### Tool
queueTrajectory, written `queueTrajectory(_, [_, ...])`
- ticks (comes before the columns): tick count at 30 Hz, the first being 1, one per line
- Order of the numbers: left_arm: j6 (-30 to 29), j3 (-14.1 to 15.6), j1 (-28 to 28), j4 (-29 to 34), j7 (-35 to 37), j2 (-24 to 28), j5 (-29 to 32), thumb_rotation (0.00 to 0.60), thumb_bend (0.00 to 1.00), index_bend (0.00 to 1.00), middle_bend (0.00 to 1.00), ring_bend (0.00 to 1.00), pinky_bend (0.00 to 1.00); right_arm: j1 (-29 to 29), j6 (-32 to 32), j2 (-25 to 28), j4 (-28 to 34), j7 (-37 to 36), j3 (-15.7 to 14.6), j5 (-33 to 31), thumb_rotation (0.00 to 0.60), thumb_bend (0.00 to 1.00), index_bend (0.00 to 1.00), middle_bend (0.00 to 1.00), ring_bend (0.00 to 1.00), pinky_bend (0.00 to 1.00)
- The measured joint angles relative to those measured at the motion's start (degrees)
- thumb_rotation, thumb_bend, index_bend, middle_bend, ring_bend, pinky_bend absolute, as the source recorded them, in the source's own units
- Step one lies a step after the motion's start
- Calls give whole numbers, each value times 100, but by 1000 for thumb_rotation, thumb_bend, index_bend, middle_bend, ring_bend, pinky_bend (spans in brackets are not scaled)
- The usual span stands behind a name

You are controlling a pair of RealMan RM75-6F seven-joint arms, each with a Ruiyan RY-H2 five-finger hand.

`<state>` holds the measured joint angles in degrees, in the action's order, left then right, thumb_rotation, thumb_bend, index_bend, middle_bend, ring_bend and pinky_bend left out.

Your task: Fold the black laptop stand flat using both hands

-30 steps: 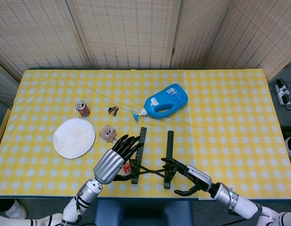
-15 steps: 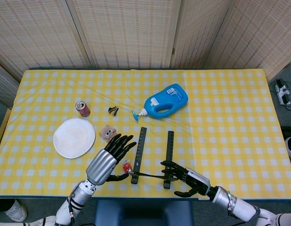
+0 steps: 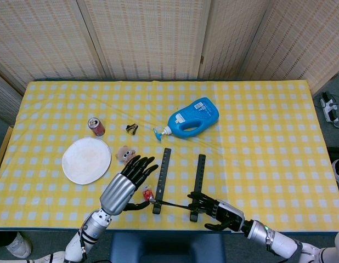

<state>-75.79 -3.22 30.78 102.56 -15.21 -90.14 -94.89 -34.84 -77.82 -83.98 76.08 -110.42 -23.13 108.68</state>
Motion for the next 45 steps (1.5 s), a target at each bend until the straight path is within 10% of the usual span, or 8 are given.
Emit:
queueTrajectory(10, [272, 46, 4, -98, 23, 65, 164, 600, 136, 2, 0, 0, 0, 41, -317, 162, -41, 633, 79, 34, 600, 328, 0, 9, 95, 15])
queueTrajectory(22, [922, 218, 122, -453, 263, -49, 480, 600, 180, 353, 87, 22, 0, -138, -554, 1076, 908, 1930, 367, 78, 600, 328, 0, 9, 96, 15])
queueTrajectory(45, [1728, 95, 287, -985, 1088, -622, 1410, 600, 361, 472, 139, 56, 0, -315, -195, 1169, 1080, 1973, 546, -63, 600, 328, 0, 9, 96, 15])
